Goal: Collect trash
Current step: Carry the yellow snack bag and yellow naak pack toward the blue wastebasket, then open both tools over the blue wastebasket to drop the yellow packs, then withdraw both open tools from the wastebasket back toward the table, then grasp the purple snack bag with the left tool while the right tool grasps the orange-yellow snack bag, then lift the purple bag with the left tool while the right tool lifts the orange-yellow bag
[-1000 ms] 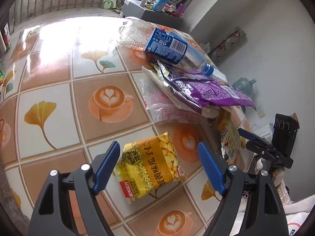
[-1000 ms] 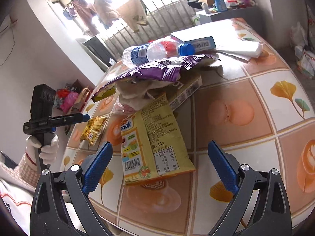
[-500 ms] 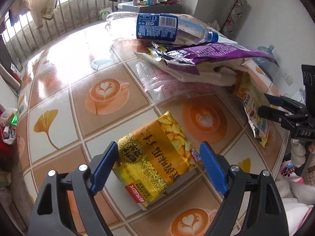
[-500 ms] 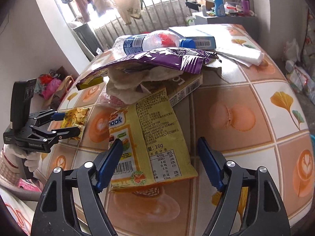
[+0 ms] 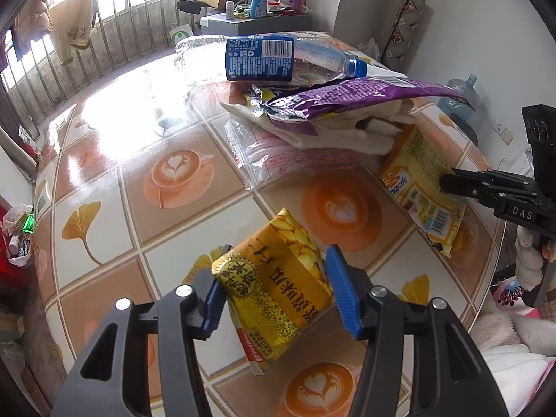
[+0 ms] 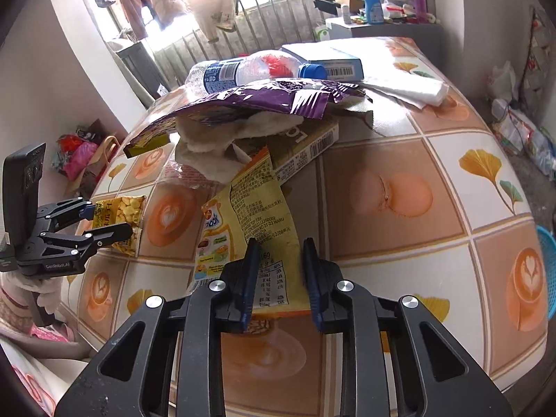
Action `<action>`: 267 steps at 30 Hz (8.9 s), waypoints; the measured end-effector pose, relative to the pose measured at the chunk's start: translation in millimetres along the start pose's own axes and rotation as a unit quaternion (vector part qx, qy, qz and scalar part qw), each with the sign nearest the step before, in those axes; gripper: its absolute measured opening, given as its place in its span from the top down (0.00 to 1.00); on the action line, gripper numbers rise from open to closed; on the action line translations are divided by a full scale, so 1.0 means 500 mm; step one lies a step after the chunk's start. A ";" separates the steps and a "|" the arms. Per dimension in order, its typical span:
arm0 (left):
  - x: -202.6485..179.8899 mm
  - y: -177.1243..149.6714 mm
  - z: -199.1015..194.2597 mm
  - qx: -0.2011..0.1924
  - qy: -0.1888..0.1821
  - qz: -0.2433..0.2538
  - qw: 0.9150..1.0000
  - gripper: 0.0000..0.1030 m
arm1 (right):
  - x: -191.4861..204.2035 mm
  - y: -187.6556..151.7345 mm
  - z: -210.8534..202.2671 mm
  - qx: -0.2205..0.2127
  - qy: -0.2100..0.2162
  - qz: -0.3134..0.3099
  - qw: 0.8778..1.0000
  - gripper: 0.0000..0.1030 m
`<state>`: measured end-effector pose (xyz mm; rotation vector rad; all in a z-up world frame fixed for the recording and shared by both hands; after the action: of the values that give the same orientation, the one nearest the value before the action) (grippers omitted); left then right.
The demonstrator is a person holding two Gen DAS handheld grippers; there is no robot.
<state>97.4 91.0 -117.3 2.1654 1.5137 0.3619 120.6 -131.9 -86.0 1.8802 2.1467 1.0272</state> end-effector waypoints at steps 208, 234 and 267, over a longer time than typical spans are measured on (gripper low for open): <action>0.002 0.314 -0.102 -0.178 -0.091 -0.099 0.975 0.06 | -0.202 0.097 -0.267 -0.210 -0.097 0.128 0.964 0.16; 0.080 0.238 0.024 -0.106 -0.098 -0.121 0.982 0.58 | -0.067 0.145 -0.079 -0.048 0.217 0.265 0.938 0.87; -0.367 0.298 -0.076 -0.125 -0.282 0.072 0.949 0.66 | -0.188 0.040 -0.410 -0.249 0.321 0.293 0.866 1.00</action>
<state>134.9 -113.4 1.8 1.9523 0.9419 -0.0294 57.2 -301.6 49.9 2.1217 1.2448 2.3364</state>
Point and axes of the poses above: each gripper's, at about its wrist camera, not at the fingertips, and z roughly the way its jaws point, x to its left, y to its top, the point moved 7 cm from there along z, roughly the way its jaws point, and after that the axes turned 3 degrees about y, right-handed, at the moved point
